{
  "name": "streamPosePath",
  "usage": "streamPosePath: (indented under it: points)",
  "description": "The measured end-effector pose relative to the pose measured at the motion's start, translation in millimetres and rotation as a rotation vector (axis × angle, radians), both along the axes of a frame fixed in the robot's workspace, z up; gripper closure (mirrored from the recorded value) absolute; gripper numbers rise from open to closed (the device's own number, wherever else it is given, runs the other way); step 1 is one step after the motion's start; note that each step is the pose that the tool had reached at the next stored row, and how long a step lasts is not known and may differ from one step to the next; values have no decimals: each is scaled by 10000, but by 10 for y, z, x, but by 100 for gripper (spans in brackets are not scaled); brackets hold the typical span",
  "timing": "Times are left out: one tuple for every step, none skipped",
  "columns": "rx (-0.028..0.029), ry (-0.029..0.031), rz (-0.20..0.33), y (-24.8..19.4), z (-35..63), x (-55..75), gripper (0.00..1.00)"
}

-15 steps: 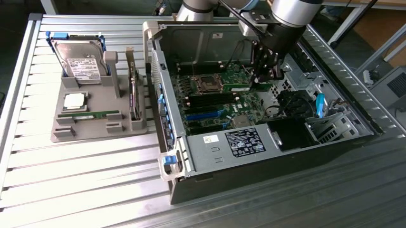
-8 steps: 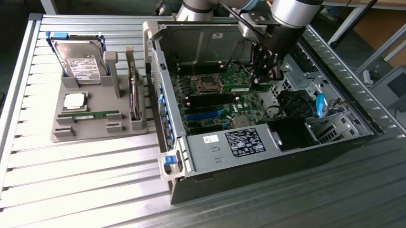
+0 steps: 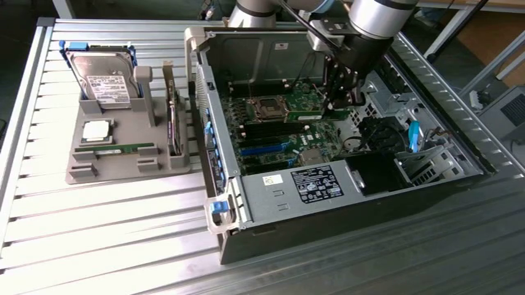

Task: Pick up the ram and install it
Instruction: 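Insert the ram into the slot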

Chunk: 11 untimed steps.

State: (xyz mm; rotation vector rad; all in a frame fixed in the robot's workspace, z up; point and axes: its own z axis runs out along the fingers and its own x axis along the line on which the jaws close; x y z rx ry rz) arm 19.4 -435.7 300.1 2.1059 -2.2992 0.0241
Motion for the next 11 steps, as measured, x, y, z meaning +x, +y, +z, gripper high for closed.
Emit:
streamPosePath:
  points:
    - [0, 0, 0, 0, -5, 0, 89]
    - [1, 0, 0, 0, -10, 0, 89]
    - [0, 0, 0, 0, -13, 0, 89]
    - [0, 0, 0, 0, -18, -1, 89]
    - [-1, 0, -1, 0, -22, -1, 89]
    - [0, 0, 0, 0, -26, -1, 89]
    - [0, 0, -1, 0, -31, -1, 89]
    - [0, 0, 0, 0, -35, -1, 89]
    - [0, 0, -1, 0, -39, -1, 89]
    - [0, 0, 0, 0, -42, -1, 89]
    - [-1, 0, 0, 0, -49, -1, 89]
